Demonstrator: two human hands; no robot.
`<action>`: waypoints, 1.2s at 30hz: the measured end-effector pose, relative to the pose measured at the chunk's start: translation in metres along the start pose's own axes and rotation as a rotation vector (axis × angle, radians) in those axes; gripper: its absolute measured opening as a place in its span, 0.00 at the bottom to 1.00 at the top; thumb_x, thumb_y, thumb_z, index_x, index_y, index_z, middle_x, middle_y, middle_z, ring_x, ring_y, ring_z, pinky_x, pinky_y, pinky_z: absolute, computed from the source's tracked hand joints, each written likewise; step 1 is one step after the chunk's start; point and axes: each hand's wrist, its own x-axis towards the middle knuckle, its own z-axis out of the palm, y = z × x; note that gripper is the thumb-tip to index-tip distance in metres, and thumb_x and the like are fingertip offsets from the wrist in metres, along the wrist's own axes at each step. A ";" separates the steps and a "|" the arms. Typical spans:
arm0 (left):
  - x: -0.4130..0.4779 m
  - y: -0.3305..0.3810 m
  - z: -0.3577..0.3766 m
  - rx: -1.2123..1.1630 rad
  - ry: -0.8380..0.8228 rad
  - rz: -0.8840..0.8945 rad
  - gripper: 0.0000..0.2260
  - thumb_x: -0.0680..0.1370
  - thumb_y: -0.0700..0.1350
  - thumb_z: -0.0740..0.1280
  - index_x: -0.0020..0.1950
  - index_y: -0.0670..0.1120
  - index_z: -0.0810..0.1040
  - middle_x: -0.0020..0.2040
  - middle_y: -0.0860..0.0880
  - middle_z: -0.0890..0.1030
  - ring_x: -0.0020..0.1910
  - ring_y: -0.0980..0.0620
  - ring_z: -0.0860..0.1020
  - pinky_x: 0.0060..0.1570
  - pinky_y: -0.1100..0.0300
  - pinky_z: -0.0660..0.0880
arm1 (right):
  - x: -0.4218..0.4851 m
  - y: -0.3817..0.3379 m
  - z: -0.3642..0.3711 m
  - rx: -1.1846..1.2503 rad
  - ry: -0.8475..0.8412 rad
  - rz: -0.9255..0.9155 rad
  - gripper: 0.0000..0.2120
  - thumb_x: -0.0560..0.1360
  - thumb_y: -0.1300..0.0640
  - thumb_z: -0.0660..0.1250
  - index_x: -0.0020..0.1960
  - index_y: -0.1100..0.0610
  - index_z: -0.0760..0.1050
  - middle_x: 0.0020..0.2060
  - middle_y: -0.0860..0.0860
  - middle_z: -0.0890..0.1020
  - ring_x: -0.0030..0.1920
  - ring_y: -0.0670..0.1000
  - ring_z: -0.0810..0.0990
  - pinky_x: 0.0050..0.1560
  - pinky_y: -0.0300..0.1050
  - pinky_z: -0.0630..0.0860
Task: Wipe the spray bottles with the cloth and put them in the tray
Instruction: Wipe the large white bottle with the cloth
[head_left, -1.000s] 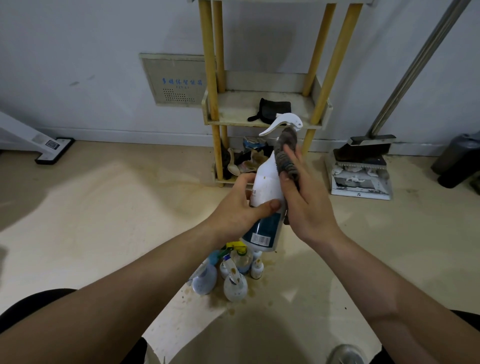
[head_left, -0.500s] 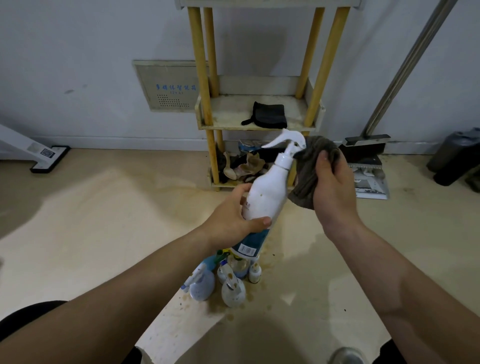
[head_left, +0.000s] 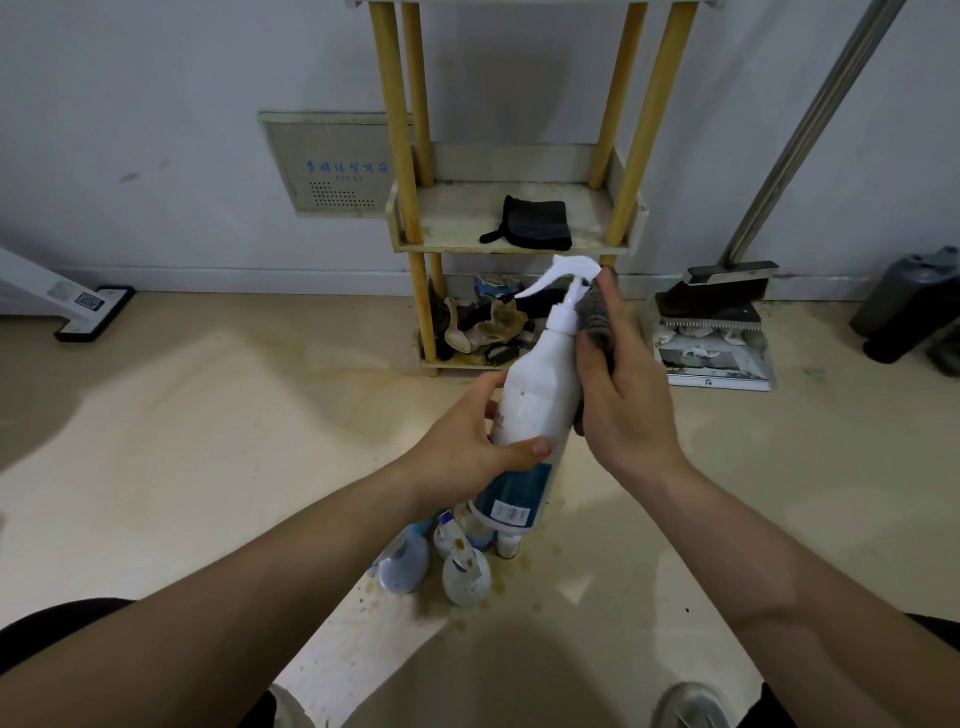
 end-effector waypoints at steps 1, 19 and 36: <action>0.001 0.001 0.000 -0.043 0.022 -0.003 0.33 0.73 0.51 0.78 0.73 0.57 0.66 0.63 0.51 0.77 0.61 0.52 0.78 0.57 0.51 0.81 | -0.004 0.000 0.004 0.020 -0.026 -0.014 0.26 0.85 0.56 0.57 0.80 0.44 0.55 0.73 0.44 0.70 0.67 0.42 0.72 0.63 0.38 0.74; 0.006 0.016 -0.016 -0.393 0.070 -0.128 0.18 0.83 0.44 0.62 0.72 0.58 0.74 0.60 0.47 0.80 0.56 0.45 0.76 0.60 0.46 0.74 | -0.011 0.012 0.022 0.496 -0.207 0.188 0.23 0.80 0.49 0.60 0.73 0.33 0.66 0.75 0.40 0.69 0.74 0.45 0.68 0.74 0.59 0.68; 0.001 0.015 -0.017 -0.505 0.006 -0.008 0.26 0.82 0.46 0.64 0.77 0.65 0.62 0.67 0.48 0.79 0.66 0.41 0.76 0.63 0.36 0.75 | -0.020 0.001 0.034 0.275 -0.205 -0.029 0.28 0.82 0.52 0.56 0.80 0.43 0.54 0.80 0.39 0.57 0.79 0.41 0.55 0.79 0.53 0.58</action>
